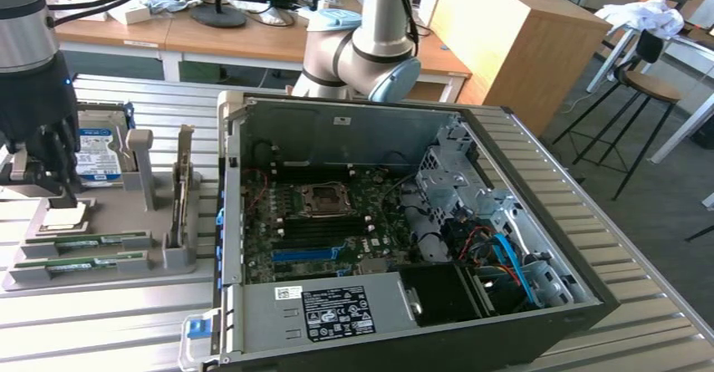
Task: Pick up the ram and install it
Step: 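Pick up the ram and move it above insertion slot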
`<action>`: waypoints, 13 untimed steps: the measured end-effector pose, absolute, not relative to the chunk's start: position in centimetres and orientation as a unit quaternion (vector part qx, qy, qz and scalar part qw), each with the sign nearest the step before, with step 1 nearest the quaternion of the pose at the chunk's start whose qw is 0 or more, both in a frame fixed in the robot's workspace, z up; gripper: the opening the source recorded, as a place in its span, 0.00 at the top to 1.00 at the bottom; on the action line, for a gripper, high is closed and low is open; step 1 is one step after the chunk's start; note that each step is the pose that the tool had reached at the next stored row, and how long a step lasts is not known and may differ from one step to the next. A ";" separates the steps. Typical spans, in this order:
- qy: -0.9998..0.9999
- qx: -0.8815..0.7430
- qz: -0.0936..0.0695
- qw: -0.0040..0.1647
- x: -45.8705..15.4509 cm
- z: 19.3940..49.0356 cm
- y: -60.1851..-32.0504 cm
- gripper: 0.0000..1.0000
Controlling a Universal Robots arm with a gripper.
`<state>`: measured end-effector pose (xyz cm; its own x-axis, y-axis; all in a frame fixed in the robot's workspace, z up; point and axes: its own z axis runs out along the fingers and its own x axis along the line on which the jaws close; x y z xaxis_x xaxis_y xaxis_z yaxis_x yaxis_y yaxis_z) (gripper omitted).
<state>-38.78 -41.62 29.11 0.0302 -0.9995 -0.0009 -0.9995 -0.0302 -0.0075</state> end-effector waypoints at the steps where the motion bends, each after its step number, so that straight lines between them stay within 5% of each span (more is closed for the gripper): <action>1: 0.696 -0.718 -0.002 0.003 -38.8 29.1 -41.6 0.70; 13: 0.696 -0.718 -0.002 0.003 -38.8 29.1 -42.6 0.70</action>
